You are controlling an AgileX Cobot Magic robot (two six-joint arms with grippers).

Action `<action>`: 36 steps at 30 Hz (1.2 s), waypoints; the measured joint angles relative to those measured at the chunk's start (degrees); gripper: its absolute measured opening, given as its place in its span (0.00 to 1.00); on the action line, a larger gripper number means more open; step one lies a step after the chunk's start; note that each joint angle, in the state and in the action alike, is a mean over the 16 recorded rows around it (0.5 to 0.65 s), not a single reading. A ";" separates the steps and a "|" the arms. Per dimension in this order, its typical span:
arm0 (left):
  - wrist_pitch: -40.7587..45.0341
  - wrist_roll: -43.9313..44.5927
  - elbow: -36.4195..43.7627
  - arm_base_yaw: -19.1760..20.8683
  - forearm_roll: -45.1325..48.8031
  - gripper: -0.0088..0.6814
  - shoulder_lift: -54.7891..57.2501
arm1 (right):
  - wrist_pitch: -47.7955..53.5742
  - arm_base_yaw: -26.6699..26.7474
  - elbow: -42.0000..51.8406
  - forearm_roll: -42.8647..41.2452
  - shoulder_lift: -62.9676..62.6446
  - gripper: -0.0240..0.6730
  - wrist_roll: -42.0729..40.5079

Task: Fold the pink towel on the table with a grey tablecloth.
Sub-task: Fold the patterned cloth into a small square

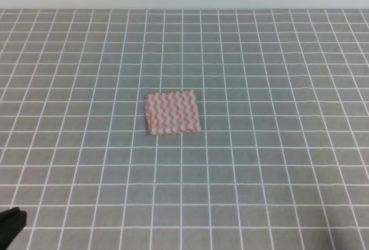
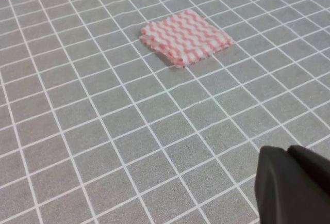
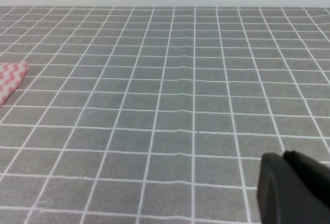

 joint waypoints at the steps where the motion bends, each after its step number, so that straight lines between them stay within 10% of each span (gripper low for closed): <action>1: -0.04 0.00 0.00 0.00 0.00 0.01 0.06 | 0.07 0.00 0.00 0.01 0.00 0.01 0.01; 20: -11.30 -6.15 3.29 1.17 4.04 0.01 -2.12 | 0.06 0.00 0.00 0.08 0.00 0.01 0.01; 36: -26.57 -13.55 18.85 15.32 6.86 0.01 -17.44 | 0.09 -0.02 -0.27 0.15 -0.12 0.01 0.02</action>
